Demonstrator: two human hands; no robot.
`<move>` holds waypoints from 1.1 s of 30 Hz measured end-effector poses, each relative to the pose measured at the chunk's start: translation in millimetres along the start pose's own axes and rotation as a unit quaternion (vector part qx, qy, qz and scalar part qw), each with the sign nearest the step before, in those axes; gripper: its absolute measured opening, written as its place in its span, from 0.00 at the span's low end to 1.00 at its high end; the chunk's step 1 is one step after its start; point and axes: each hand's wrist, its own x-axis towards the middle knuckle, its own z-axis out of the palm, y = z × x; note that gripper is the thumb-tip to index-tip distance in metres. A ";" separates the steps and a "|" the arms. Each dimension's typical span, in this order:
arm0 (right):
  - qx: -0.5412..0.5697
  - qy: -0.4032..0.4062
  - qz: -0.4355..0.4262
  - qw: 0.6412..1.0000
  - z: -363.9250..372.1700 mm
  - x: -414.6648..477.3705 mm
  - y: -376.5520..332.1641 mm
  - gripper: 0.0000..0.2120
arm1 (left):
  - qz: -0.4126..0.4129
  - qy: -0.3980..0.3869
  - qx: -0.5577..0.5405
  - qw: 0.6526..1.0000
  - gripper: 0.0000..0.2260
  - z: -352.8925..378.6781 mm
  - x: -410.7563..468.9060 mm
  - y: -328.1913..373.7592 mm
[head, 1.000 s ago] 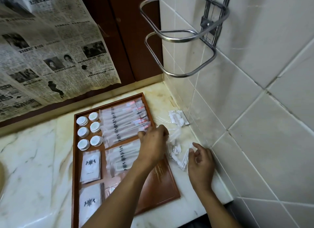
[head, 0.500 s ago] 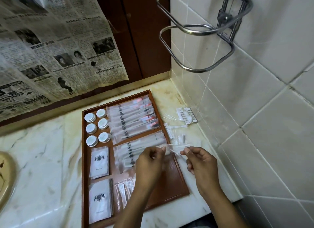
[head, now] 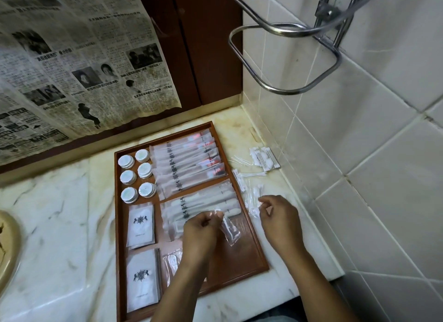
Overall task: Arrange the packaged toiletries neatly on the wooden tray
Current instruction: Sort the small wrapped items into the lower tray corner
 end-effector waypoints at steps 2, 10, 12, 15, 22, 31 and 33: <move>-0.065 -0.022 0.037 0.997 4.3 16.6 2.3 0.14 | 0.008 0.004 -0.005 1.000 0.15 -0.5 -0.6 -0.7; -0.176 -0.004 0.040 0.984 16.4 42.4 9.6 0.10 | 0.014 0.020 -0.069 0.997 0.06 -1.1 5.6 -4.7; -0.179 0.041 0.044 0.982 16.8 44.6 15.6 0.10 | 0.010 0.024 -0.083 0.996 0.05 -0.6 7.1 -5.8; -0.162 0.084 0.022 0.983 17.2 45.2 15.8 0.11 | 0.009 0.025 -0.089 0.996 0.04 0.0 8.1 -6.6; -0.213 -0.047 -0.012 0.976 27.5 43.8 3.2 0.13 | 0.008 0.031 -0.081 0.996 0.05 -0.1 13.4 -8.6; 0.018 -0.034 0.124 0.992 19.9 58.0 14.0 0.03 | 0.019 0.008 -0.088 0.996 0.07 -2.8 10.3 -1.4; 0.136 -0.016 0.190 0.972 11.4 60.1 10.5 0.03 | 0.028 0.000 -0.096 0.995 0.08 -2.8 9.7 -0.7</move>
